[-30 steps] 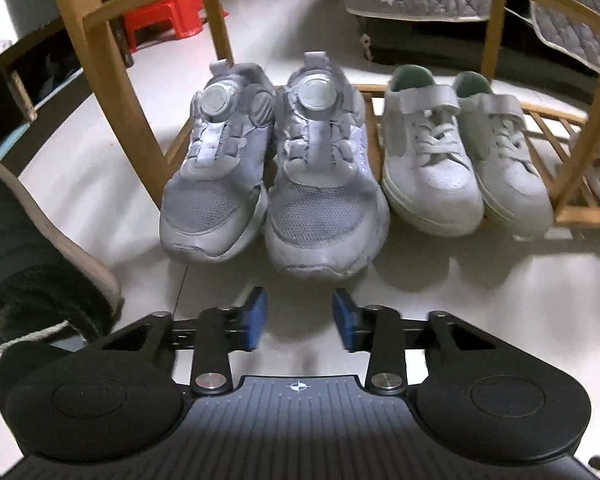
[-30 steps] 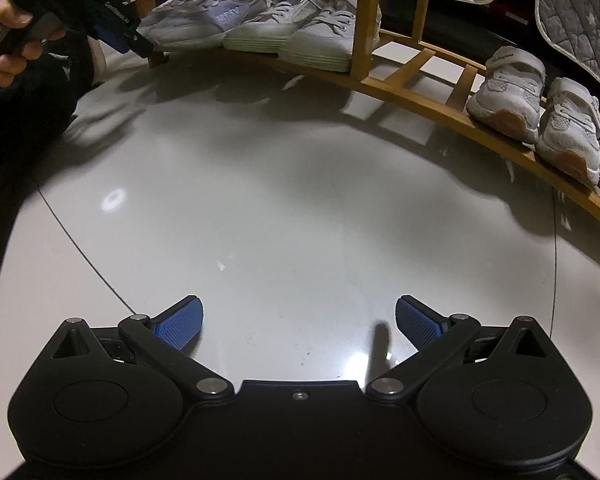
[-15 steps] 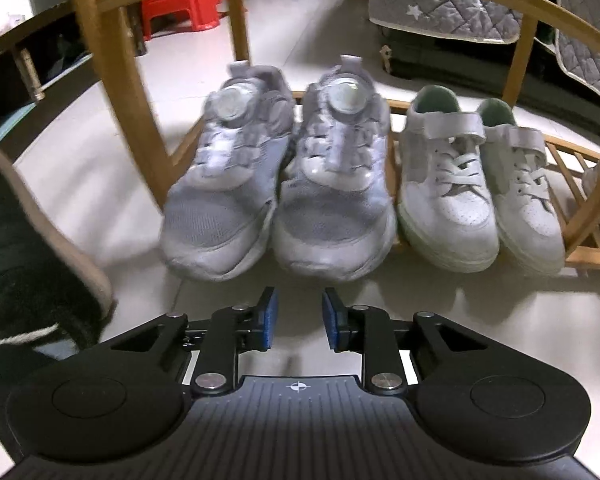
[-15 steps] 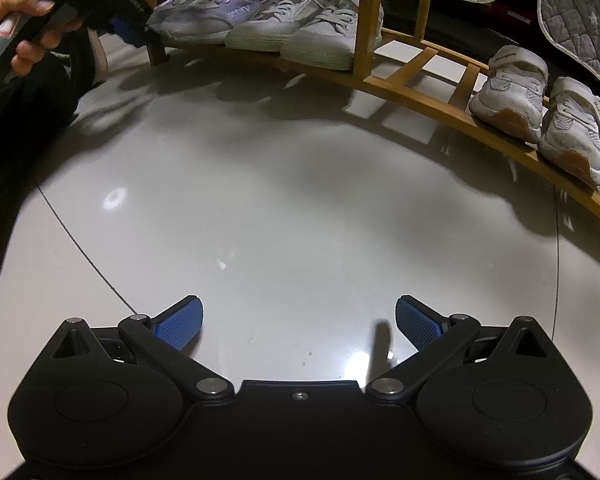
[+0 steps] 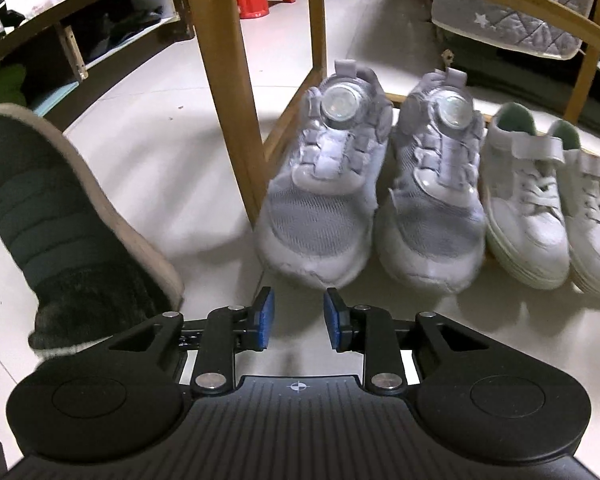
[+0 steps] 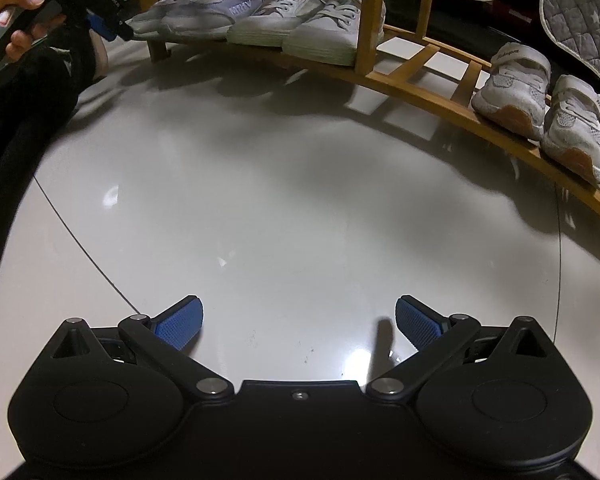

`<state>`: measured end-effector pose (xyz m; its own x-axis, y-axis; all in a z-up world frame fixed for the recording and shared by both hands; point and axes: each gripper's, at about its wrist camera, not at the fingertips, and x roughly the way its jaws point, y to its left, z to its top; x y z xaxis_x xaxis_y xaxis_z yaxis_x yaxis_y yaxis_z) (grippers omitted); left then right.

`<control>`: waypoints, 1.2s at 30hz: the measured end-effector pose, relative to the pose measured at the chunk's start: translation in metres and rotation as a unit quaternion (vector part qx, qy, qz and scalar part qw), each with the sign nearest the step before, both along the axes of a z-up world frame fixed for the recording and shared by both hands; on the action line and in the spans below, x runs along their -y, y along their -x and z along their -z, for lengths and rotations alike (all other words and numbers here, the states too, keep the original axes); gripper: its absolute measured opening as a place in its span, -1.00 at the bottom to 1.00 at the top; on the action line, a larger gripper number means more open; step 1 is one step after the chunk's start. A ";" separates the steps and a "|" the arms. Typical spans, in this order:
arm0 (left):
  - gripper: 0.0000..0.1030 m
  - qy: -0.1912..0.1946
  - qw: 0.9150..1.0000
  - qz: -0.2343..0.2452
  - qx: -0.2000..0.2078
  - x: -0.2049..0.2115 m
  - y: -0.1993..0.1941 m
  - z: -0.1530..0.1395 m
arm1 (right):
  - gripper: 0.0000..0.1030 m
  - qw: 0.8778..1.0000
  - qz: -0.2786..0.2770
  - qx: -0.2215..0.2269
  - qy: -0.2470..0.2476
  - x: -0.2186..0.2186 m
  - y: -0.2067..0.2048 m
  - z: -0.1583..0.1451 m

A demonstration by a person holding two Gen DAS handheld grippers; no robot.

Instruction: Organize scattered shoes

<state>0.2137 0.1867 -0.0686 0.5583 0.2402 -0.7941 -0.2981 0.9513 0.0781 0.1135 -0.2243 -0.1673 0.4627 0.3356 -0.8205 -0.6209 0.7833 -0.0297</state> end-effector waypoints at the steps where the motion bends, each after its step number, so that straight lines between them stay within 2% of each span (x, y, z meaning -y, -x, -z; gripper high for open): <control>1: -0.45 0.002 1.000 0.002 -0.001 0.000 -0.003 0.000 | 1.00 1.000 0.000 0.000 0.000 0.000 0.000 0.000; 6: -0.45 -0.017 1.000 0.009 -0.004 0.007 -0.012 0.002 | 1.00 1.000 0.001 -0.001 -0.001 0.000 0.000 0.000; 13: -0.43 -0.019 1.000 0.006 -0.010 0.009 -0.020 0.003 | 1.00 1.000 0.003 -0.002 0.000 0.000 -0.001 0.000; 17: -0.32 -0.020 1.000 0.005 -0.010 0.013 -0.013 0.005 | 1.00 1.000 0.002 -0.001 -0.001 0.000 0.000 -0.001; 28: 0.02 -0.018 0.999 0.030 -0.014 0.051 0.036 -0.001 | 1.00 1.000 0.005 0.006 -0.001 0.002 0.000 -0.004; 36: 0.20 -0.016 0.999 0.031 0.006 0.083 0.088 -0.028 | 1.00 0.999 0.036 0.009 -0.005 0.013 0.004 -0.010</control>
<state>0.1260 0.1039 -0.0407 0.5823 0.2305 -0.7796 -0.2398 0.9650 0.1062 0.1095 -0.2374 -0.1569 0.5009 0.3089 -0.8085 -0.5617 0.8267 -0.0322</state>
